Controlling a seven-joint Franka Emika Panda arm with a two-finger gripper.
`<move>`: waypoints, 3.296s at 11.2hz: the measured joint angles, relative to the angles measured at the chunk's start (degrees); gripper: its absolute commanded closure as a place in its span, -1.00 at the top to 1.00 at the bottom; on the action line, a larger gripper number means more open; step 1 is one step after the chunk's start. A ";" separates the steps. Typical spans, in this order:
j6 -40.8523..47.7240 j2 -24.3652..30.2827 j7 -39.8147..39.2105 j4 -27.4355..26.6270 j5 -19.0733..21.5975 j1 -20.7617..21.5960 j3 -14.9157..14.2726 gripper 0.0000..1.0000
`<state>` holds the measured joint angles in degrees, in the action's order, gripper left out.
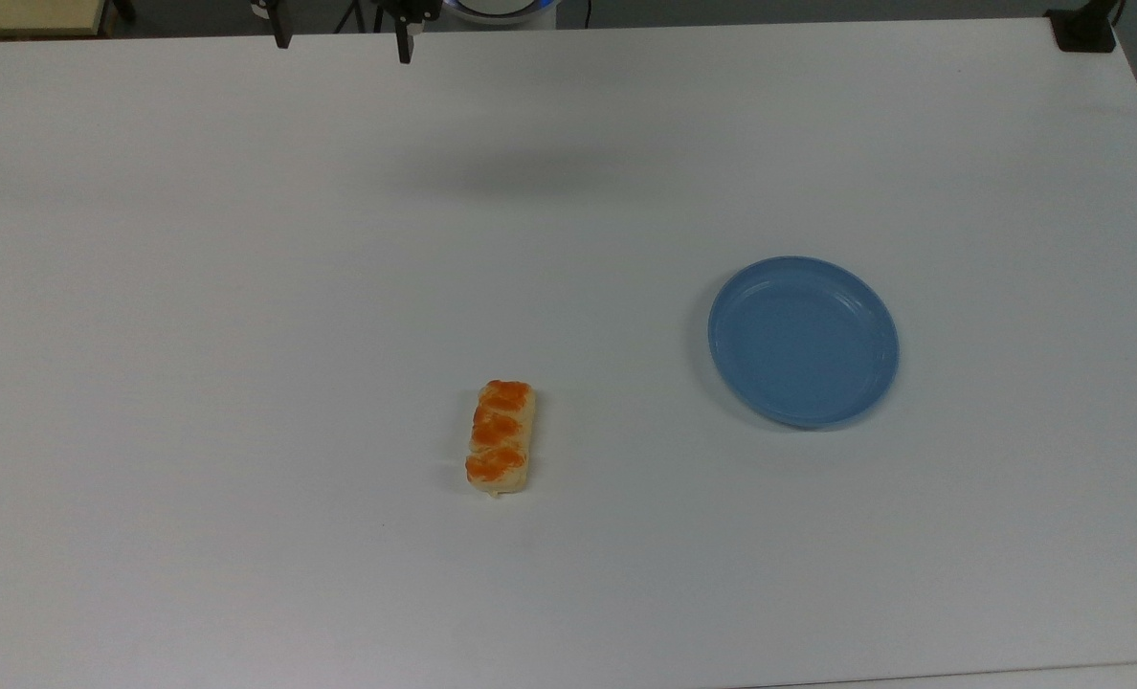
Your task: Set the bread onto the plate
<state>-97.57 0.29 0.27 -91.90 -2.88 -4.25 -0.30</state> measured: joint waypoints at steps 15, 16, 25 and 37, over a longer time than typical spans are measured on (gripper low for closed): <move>0.79 -0.01 -4.56 -0.16 0.00 0.04 0.38 1.00; 0.79 -0.01 -4.56 -0.16 0.00 0.03 0.36 1.00; -2.01 -1.23 -4.10 -0.21 0.01 0.08 0.39 1.00; -32.02 -27.05 23.54 -0.05 -7.12 9.55 0.58 1.00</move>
<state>-129.59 -26.76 23.81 -91.96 -10.00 5.31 0.28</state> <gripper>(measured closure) 0.000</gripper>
